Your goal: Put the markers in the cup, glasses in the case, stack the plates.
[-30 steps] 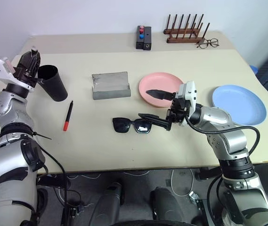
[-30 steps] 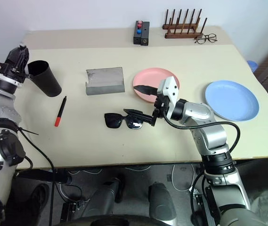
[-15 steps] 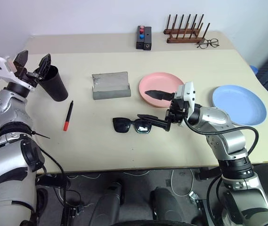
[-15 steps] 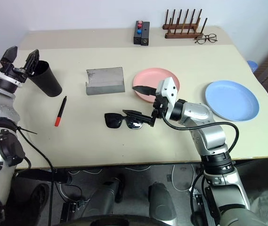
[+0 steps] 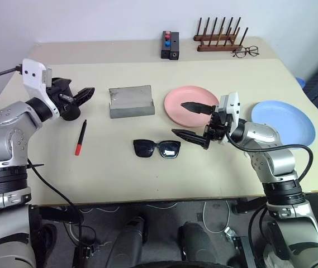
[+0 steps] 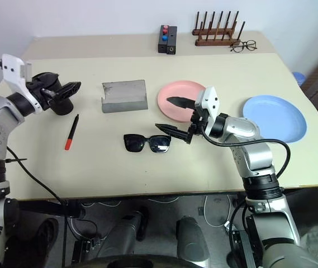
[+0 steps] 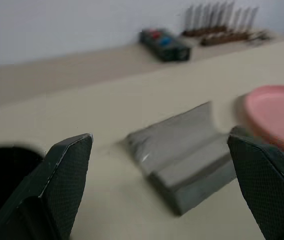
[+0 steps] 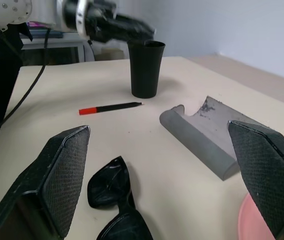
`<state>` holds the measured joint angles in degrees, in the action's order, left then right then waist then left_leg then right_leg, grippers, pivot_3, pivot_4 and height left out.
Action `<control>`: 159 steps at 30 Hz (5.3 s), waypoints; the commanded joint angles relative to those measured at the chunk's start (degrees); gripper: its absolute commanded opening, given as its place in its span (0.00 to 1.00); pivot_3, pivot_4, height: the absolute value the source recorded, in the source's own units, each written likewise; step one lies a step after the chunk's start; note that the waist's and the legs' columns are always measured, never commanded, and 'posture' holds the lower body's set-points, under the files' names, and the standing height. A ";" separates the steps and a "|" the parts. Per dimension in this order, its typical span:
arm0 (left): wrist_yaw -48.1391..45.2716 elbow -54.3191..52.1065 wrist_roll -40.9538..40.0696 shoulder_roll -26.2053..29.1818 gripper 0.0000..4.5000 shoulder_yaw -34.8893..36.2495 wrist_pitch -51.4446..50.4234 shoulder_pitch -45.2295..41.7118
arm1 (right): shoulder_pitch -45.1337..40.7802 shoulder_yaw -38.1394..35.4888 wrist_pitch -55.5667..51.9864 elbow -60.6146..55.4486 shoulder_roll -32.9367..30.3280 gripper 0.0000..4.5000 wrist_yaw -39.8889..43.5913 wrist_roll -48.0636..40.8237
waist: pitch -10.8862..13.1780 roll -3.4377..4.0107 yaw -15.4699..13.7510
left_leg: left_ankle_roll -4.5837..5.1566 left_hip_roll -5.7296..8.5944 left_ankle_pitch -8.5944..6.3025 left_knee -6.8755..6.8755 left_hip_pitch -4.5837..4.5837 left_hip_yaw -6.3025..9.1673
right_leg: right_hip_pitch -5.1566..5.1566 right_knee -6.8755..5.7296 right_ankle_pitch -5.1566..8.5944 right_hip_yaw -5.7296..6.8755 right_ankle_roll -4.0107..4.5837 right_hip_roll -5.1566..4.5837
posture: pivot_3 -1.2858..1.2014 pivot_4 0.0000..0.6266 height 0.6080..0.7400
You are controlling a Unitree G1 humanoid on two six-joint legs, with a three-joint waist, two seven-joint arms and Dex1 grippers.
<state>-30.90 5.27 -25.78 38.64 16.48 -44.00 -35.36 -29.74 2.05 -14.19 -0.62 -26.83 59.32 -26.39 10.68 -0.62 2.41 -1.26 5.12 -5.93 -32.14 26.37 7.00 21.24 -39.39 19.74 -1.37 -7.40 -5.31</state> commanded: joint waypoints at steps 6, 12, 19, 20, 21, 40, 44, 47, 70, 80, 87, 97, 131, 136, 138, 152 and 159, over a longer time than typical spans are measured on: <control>3.99 -6.65 -0.91 1.06 0.99 -3.21 -15.30 -0.84 | -0.69 -0.51 1.36 -0.97 0.95 1.00 -0.04 0.26 | 0.01 -0.02 -0.03 | -0.03 0.00 0.01 0.01 0.01 -0.01 | 0.00 0.00 0.00 -0.01 0.00 0.00 | 0.52 0.24 1.00; 6.48 -0.35 0.02 0.95 0.99 -3.84 -23.34 -5.94 | 0.10 -0.63 1.55 -1.44 1.01 1.00 -0.54 0.43 | 0.01 -0.02 -0.15 | -0.04 0.01 0.02 0.00 0.01 0.00 | 0.01 0.01 0.00 0.01 0.00 -0.01 | 0.52 0.24 1.00; 5.16 10.59 2.07 2.09 0.99 -7.83 -27.87 -12.83 | 0.79 -0.19 1.60 -2.15 1.62 1.00 -1.24 0.70 | 0.01 -0.02 -0.20 | -0.05 0.02 0.02 0.01 0.02 -0.02 | 0.02 0.00 0.00 0.01 0.00 -0.01 | 0.52 0.24 1.00; 4.57 11.76 2.32 2.37 0.99 -8.61 -28.46 -13.68 | 0.83 -0.15 1.61 -2.19 1.69 1.00 -1.32 0.73 | 0.01 -0.02 -0.17 | -0.05 0.03 0.02 0.00 0.02 -0.01 | 0.01 0.00 0.00 0.01 0.00 -0.01 | 0.52 0.24 1.00; 4.11 12.98 2.80 2.75 0.99 -9.85 -29.17 -14.64 | 0.94 -0.10 1.67 -2.24 1.71 1.00 -1.36 0.79 | 0.01 -0.02 -0.16 | -0.05 0.03 0.02 0.01 0.02 -0.02 | 0.02 0.01 0.00 0.01 0.00 -0.01 | 0.52 0.24 1.00; 0.42 15.68 6.55 3.39 0.99 -14.25 -30.99 -18.70 | 2.24 -0.11 1.92 -3.03 1.33 1.00 -1.82 1.21 | 0.01 -0.02 -0.03 | -0.06 0.02 0.02 0.03 0.03 -0.03 | 0.03 0.01 0.00 0.00 0.00 -0.02 | 0.52 0.24 1.00; 2.02 6.56 5.01 4.28 0.99 -10.77 -38.68 -16.18 | 2.12 -0.05 2.08 -2.75 1.29 1.00 -1.70 1.33 | 0.01 -0.02 0.00 | -0.06 0.02 0.03 0.03 0.04 -0.03 | 0.04 0.01 0.00 -0.01 0.00 -0.03 | 0.52 0.24 1.00; 3.64 -0.28 4.48 4.92 0.99 -7.04 -44.90 -13.91 | 1.96 0.14 2.41 -2.25 1.40 1.00 -1.56 1.48 | 0.01 -0.02 0.12 | -0.06 0.01 0.02 0.04 0.05 -0.03 | 0.06 0.01 0.00 -0.02 0.00 -0.02 | 0.52 0.24 1.00; 13.55 -2.41 -8.65 5.61 0.99 -1.10 -48.50 -1.36 | 2.72 1.06 3.71 -2.09 2.17 1.00 -1.99 2.38 | 0.01 -0.05 -0.42 | -0.08 0.02 0.02 0.04 0.01 -0.03 | 0.11 0.02 0.00 -0.03 0.00 -0.09 | 0.52 0.24 1.00; 13.65 2.45 -9.59 3.61 0.81 -3.31 -48.50 -4.39 | 2.65 1.31 3.88 -2.07 2.31 1.00 -2.27 2.64 | 0.00 -0.03 -1.32 | -0.08 0.04 0.02 0.04 -0.05 -0.04 | 0.12 0.02 0.00 -0.03 0.00 -0.11 | 0.52 0.24 1.00; 12.56 2.11 -9.92 5.11 0.06 -6.15 -48.50 -3.27 | 2.64 1.19 3.90 -2.15 2.15 1.00 -2.30 2.85 | 0.00 -0.02 -1.61 | -0.09 0.05 0.01 0.03 -0.05 -0.05 | 0.12 0.06 0.00 -0.03 0.00 -0.14 | 0.52 0.24 1.00; 9.28 -5.68 -13.45 14.17 0.01 -8.90 -48.50 1.50 | 2.36 1.18 4.20 -1.51 2.14 1.00 -2.17 3.06 | 0.00 -0.02 -1.02 | -0.10 0.01 0.00 0.10 -0.04 -0.08 | 0.11 0.06 0.00 -0.10 0.02 -0.20 | 0.52 0.24 1.00; 1.85 -13.30 -10.15 27.10 0.74 -1.55 -44.91 18.42 | 6.90 2.86 -0.07 -10.29 0.11 1.00 3.87 -2.37 | 0.02 -0.01 -1.59 | -0.26 -0.03 -0.13 0.27 0.02 -0.04 | 0.29 0.31 0.14 -0.14 0.30 -0.31 | 0.52 0.24 1.00; -1.99 -9.53 -9.04 30.69 0.99 -6.04 -41.41 14.53 | 6.29 2.86 0.14 -9.39 0.51 1.00 3.38 -2.20 | 0.02 -0.02 -1.62 | -0.26 -0.02 -0.13 0.26 0.03 -0.04 | 0.29 0.33 0.14 -0.13 0.30 -0.31 | 0.52 0.24 1.00; -4.99 -6.67 -7.96 32.00 0.99 -10.32 -38.36 11.13 | 5.74 3.03 0.22 -8.78 1.10 1.00 2.97 -2.14 | 0.02 -0.02 -1.69 | -0.26 -0.02 -0.13 0.27 0.03 -0.05 | 0.30 0.33 0.14 -0.13 0.30 -0.31 | 0.52 0.24 1.00; -24.38 16.05 8.40 23.49 0.99 -39.05 -22.50 -12.37 | 4.99 3.94 0.38 -8.34 2.61 1.00 1.54 -1.26 | 0.02 -0.02 -1.53 | -0.24 -0.01 -0.11 0.29 0.08 -0.10 | 0.31 0.35 0.05 -0.07 0.14 -0.24 | 0.52 0.24 1.00; -28.61 17.84 12.41 23.01 0.59 -40.99 -22.55 -11.64 | 5.25 3.23 1.11 -8.08 2.30 1.00 0.55 -0.57 | 0.02 -0.02 -1.38 | -0.20 -0.01 -0.09 0.29 0.07 -0.09 | 0.30 0.33 0.05 -0.06 0.12 -0.23 | 0.52 0.24 1.00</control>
<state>-58.13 22.87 -14.18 61.21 -23.87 -66.46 -47.69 -23.76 6.30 -14.26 -7.83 -24.39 60.00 -27.11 10.70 -0.64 1.02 -1.42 5.11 -5.99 -31.85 26.44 6.91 21.54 -39.06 19.78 -1.43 -7.29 -5.54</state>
